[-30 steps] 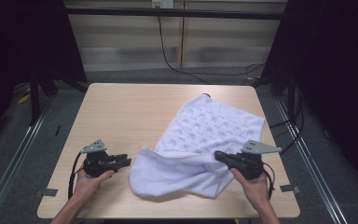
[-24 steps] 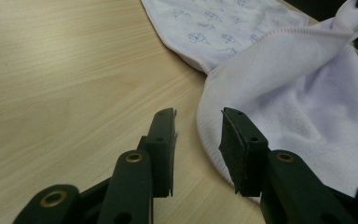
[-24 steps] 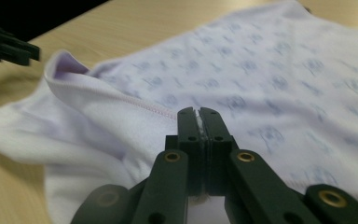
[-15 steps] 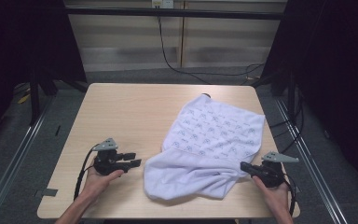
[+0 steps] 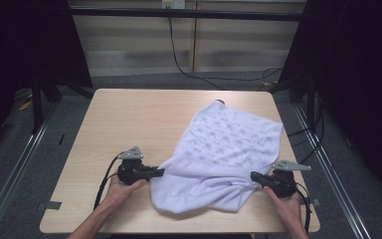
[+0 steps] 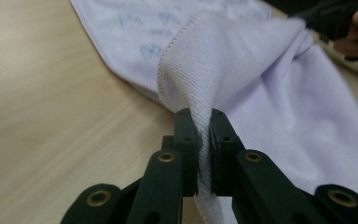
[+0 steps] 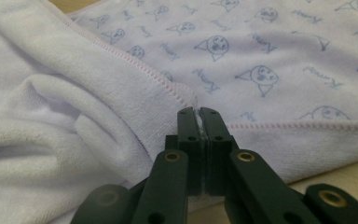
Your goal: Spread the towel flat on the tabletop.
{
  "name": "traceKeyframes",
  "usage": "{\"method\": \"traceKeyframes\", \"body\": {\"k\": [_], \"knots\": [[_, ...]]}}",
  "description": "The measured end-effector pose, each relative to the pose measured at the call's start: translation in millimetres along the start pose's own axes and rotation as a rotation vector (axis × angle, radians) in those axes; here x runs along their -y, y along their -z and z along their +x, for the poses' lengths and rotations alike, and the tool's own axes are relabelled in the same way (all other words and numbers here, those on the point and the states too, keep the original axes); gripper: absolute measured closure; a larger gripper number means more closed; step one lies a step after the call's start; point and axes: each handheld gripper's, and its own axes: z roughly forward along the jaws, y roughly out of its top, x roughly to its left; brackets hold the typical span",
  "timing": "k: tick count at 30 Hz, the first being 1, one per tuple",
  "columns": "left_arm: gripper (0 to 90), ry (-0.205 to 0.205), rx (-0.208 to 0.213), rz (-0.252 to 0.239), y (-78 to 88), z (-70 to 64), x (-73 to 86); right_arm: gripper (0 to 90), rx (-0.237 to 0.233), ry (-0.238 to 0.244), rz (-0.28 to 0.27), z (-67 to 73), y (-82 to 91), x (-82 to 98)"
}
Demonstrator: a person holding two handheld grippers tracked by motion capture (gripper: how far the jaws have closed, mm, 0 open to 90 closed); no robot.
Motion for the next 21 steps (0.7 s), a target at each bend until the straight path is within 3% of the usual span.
{"method": "traceKeyframes", "body": {"k": [3, 5, 12, 17, 21], "knots": [[84.5, -0.001, -0.018, -0.074, 18.9, 0.8, -10.9, 88.3, -0.001, 0.002, -0.025, 0.3, 0.0, -7.4], [84.5, -0.027, -0.038, -0.089, 27.9, 0.0, -19.6, 88.3, -0.002, 0.004, -0.062, 2.3, 2.5, -17.7], [84.5, -0.042, -0.094, -0.202, 57.9, 2.5, -59.2, 88.4, 0.002, 0.05, -0.198, 11.5, 18.8, -78.8], [84.5, -0.064, -0.127, -0.289, 77.7, -2.5, -88.1, 88.5, 0.007, 0.096, -0.288, 23.3, 39.9, -125.8], [84.1, -0.111, -0.146, -0.319, 95.4, -12.2, -100.3, 88.4, -0.02, 0.137, -0.373, 37.3, 67.3, -147.8]]}}
